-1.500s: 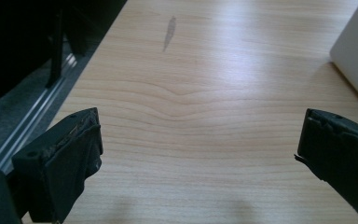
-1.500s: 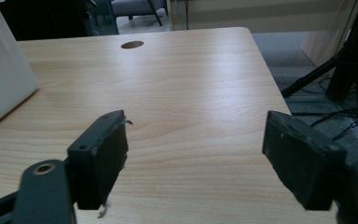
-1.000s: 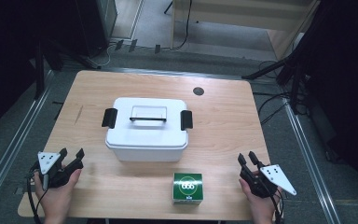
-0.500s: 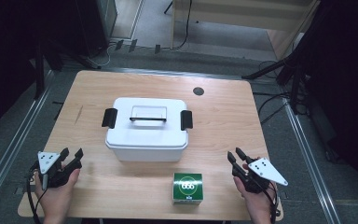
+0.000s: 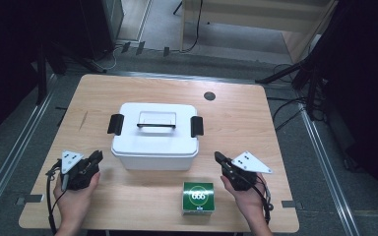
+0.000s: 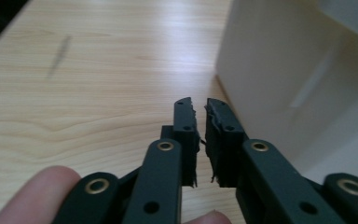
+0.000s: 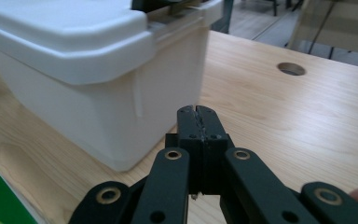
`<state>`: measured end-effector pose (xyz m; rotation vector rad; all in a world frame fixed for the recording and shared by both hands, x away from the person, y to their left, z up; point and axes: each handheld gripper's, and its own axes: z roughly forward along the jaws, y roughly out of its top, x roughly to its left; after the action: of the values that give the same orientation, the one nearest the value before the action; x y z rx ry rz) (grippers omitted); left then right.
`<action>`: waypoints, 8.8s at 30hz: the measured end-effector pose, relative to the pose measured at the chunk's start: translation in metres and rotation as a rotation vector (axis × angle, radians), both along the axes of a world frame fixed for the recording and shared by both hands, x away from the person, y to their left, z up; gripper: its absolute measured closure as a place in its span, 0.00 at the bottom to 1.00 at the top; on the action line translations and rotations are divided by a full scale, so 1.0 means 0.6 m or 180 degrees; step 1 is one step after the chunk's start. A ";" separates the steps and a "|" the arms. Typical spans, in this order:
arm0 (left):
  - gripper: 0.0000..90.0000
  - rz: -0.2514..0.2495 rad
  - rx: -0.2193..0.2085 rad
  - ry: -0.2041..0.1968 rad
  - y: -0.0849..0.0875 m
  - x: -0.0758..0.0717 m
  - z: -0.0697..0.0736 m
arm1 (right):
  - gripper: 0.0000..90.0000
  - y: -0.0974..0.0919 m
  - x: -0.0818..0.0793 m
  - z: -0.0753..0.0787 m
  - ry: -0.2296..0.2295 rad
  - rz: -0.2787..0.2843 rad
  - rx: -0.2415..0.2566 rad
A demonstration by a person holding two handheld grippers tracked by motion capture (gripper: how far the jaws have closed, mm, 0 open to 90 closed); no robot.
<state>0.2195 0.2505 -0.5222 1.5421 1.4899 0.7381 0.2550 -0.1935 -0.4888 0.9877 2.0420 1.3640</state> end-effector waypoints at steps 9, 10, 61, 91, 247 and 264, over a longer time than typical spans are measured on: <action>1.00 -0.0342 -0.0006 0.0094 -0.050 0.046 0.016 | 1.00 0.065 0.049 0.007 0.0104 0.0277 -0.0176; 1.00 -0.0342 -0.0006 0.0094 -0.050 0.046 0.016 | 1.00 0.065 0.049 0.007 0.0104 0.0277 -0.0176; 0.09 0.0425 0.0449 0.0156 0.087 -0.025 -0.045 | 0.35 -0.013 0.093 0.127 0.0438 0.1199 -0.1109; 0.03 0.0526 0.0361 0.0166 0.089 -0.020 -0.049 | 0.22 0.127 0.189 0.220 0.1149 0.2092 -0.2314; 0.03 0.0355 0.0436 0.0301 0.083 -0.010 -0.049 | 0.94 0.381 0.206 0.250 0.1178 0.2519 -0.3346; 0.03 0.0340 0.0423 0.0303 0.084 -0.009 -0.050 | 0.95 0.392 0.198 0.265 0.1171 0.2507 -0.3417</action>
<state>0.2140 0.3007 -0.5520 1.6258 1.6317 0.8508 0.3740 0.0414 -0.3296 -0.0883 3.0186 0.1285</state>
